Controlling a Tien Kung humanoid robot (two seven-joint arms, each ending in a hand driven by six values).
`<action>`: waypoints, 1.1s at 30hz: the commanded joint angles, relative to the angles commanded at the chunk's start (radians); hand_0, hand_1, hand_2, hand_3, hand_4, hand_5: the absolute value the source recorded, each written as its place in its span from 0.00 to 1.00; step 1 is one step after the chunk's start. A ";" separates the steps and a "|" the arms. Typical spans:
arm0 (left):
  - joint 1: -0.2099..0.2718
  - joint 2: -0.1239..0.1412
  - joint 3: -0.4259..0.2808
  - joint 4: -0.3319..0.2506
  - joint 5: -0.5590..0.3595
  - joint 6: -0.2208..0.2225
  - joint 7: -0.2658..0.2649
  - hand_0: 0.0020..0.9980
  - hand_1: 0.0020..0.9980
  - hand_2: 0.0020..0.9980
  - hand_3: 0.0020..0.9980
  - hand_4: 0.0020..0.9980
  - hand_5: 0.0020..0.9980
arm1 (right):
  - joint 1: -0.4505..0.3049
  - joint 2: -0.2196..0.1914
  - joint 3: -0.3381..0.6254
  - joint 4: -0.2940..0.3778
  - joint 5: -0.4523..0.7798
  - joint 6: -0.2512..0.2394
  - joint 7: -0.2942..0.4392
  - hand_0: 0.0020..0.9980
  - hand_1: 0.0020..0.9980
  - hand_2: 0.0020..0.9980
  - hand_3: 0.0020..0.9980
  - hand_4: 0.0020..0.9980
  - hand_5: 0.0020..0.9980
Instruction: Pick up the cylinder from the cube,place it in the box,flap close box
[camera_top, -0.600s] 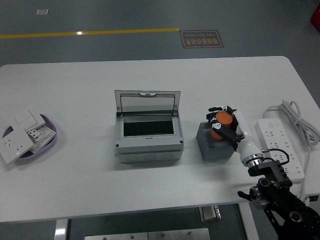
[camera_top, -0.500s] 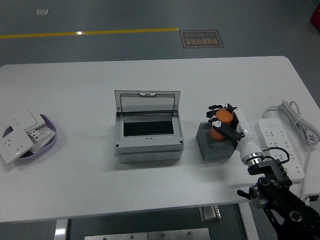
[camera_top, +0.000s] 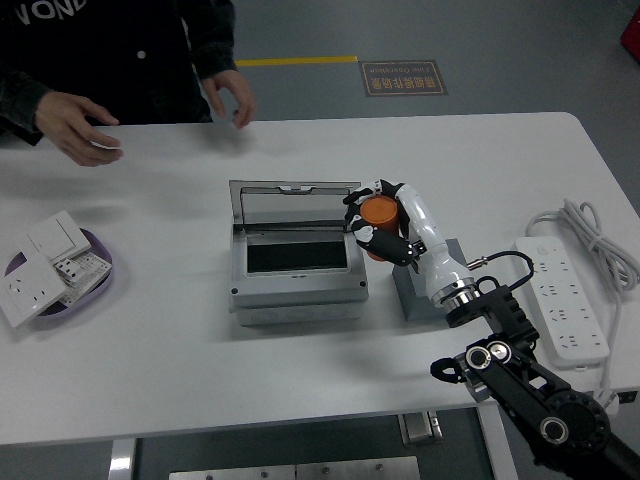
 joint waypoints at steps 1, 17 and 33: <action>0.000 0.000 0.000 0.000 0.001 0.000 0.000 0.64 0.67 0.58 0.64 0.72 0.29 | 0.014 0.010 -0.014 0.001 -0.039 0.002 -0.024 0.13 0.26 0.29 0.19 0.00 0.00; 0.001 0.007 -0.017 0.000 0.016 0.001 0.010 0.64 0.66 0.58 0.65 0.72 0.30 | 0.182 0.072 -0.172 -0.049 -0.566 0.166 -0.352 0.05 0.23 0.28 0.21 0.00 0.00; -0.001 0.007 -0.017 0.000 0.016 0.001 0.010 0.64 0.66 0.58 0.65 0.72 0.30 | 0.233 0.083 -0.224 -0.063 -0.794 0.282 -0.425 0.66 0.66 0.61 0.67 0.36 0.00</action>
